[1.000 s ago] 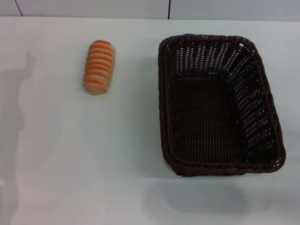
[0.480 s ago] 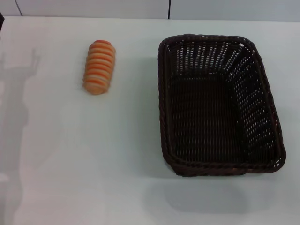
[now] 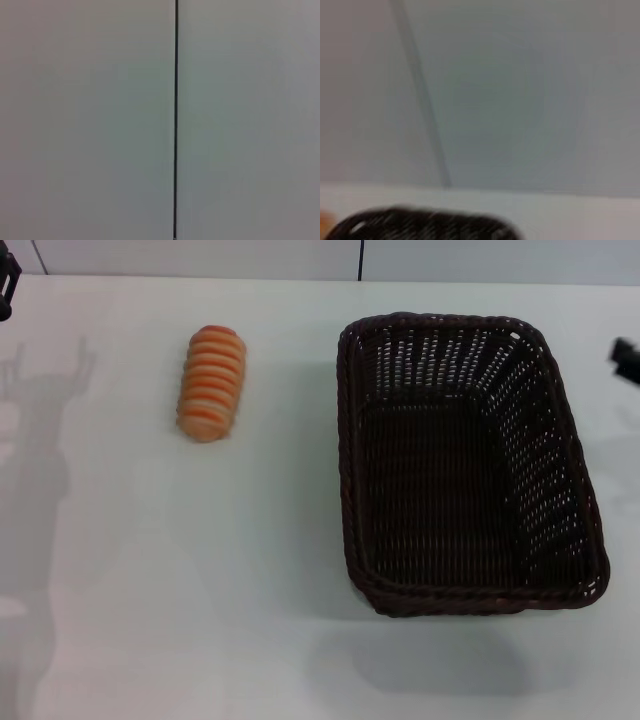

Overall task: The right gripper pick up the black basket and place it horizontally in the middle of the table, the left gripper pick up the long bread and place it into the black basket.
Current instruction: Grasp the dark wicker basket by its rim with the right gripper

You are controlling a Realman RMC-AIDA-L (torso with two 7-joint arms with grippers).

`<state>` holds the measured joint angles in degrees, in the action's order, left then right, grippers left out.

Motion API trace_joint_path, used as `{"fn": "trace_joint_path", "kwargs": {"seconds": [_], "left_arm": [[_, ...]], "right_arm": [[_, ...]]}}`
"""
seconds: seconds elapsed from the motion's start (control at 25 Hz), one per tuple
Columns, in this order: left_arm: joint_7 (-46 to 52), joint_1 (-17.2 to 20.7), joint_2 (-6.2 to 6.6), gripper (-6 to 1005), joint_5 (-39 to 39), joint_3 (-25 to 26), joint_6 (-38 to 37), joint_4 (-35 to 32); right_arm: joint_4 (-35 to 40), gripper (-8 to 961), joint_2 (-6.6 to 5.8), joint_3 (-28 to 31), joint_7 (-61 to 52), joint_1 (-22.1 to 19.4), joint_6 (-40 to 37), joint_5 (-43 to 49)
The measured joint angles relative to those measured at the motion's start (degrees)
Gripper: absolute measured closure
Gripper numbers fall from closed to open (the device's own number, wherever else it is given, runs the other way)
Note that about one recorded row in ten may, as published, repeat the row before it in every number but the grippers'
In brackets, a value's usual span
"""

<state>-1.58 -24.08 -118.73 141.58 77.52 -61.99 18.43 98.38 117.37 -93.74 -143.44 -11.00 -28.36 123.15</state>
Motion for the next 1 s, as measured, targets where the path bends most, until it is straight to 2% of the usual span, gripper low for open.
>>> {"fn": "trace_joint_path", "kwargs": {"seconds": [0.04,0.08,0.24,0.6,1.0], "left_arm": [[0.0,-0.19,-0.01,140,0.02,0.0,0.07,0.01],[0.28,-0.64,-0.04,140,0.01,0.0,0.58,0.01],[1.2,-1.25,-0.04,140,0.02,0.01,1.49,-0.37],[1.3,-1.02,0.17,141,0.39,-0.62,2.14,0.0],[1.25,-0.79,0.33,141,0.1,-0.19,2.44,-0.46]], "right_arm": [[0.75,121,1.32,1.8,1.68,0.55,-4.38,0.4],[1.16,120,1.72,2.89,2.28,1.7,-9.72,0.6],[1.34,120,1.51,3.84,1.21,2.68,-12.69,0.62],[7.05,121,1.68,7.16,-0.65,1.17,-18.32,0.65],[7.57,120,1.63,9.65,-5.24,3.55,-20.53,0.56]]}}
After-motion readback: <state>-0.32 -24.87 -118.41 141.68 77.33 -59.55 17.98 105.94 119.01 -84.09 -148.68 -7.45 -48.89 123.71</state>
